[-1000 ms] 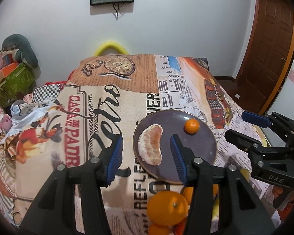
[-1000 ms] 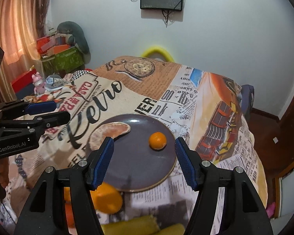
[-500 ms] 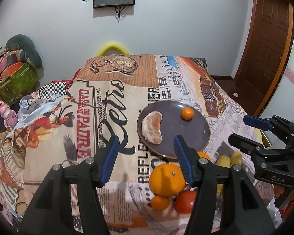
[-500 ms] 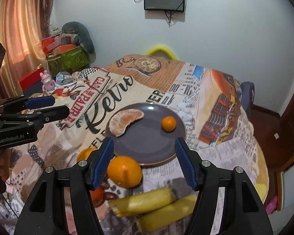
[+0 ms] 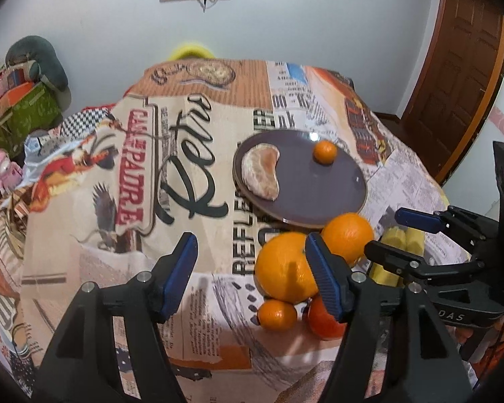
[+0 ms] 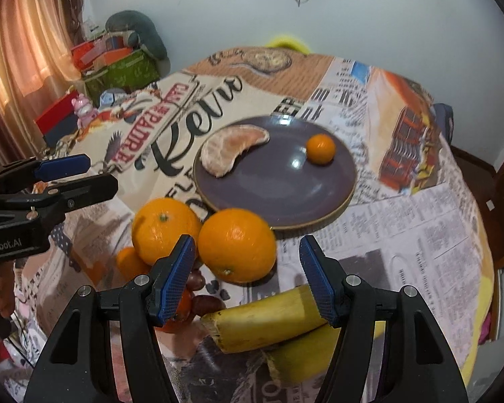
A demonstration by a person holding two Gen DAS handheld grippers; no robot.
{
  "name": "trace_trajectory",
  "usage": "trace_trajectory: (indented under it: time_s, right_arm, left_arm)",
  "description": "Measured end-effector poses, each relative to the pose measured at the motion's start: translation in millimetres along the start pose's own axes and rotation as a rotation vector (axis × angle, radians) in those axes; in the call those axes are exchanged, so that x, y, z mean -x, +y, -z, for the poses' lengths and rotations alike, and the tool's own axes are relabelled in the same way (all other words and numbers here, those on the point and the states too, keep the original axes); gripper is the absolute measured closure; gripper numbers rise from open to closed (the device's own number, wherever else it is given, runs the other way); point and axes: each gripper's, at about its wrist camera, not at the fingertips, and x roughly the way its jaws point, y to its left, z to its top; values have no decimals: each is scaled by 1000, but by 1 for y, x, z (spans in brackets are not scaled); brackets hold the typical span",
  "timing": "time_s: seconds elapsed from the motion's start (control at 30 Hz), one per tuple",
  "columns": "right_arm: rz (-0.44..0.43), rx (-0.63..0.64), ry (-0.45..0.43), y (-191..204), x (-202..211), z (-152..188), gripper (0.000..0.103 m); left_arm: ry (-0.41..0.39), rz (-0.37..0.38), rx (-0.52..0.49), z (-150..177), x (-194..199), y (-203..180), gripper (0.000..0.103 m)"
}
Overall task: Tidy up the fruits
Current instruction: 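Grasp a large orange with left tool while right tool grasps another orange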
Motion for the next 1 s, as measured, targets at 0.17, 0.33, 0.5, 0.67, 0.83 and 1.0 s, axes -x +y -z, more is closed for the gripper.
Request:
trace_trajectory:
  time_s: [0.17,0.33,0.5,0.67,0.83,1.0]
  right_arm:
    - [-19,-8,38,1,-17,4,42]
    - [-43,-17,65,3,-32,5,40]
    - [-52,-19,57,1,-35,6,41]
    - [-63,-20,52,-1,-32,7,43]
    - [-82,-48,21,-8,-18,10,43]
    - [-61,-64,-12,-17,-5,9,43]
  left_arm:
    - [34,5,0,9,-13,1,37]
    - [59,9,11,15,-22,6,37]
    - [67,19,25,16,-27,8,37]
    - [73,44,19,14,-28,1,37]
    - [77,62,-5,14,-30,-9,37]
    - [99,76,-43,16,-37,-20,37]
